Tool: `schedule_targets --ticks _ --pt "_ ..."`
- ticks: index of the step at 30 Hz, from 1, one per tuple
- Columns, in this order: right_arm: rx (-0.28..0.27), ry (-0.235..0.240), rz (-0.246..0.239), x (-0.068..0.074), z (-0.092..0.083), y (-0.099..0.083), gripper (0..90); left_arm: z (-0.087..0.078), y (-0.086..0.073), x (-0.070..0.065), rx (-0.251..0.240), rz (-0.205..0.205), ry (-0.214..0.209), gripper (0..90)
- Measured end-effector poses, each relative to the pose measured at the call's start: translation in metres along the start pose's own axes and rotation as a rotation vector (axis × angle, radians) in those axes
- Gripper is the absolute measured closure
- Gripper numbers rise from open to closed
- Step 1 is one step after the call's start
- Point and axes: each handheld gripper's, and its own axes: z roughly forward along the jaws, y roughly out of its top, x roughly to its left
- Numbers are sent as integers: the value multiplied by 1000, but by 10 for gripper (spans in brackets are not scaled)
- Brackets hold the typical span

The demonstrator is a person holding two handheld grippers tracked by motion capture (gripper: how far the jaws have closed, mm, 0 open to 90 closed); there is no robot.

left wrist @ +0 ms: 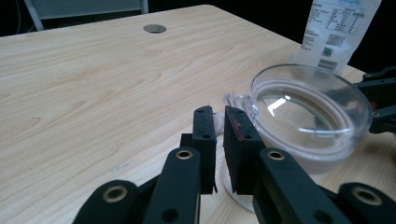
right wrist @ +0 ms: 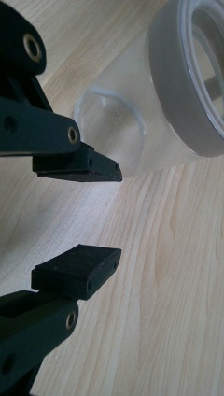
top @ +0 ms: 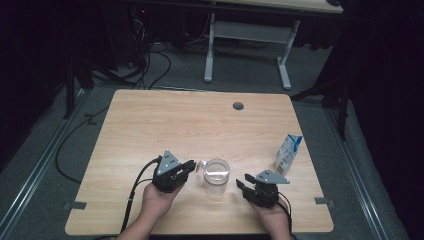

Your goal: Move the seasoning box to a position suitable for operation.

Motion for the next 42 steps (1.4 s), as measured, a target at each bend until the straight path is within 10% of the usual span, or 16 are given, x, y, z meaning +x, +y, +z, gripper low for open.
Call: schedule_targets --ticks 42 --pt "-64 25 -31 15 -12 11 809 22 15 -13 -25 67 33 900"
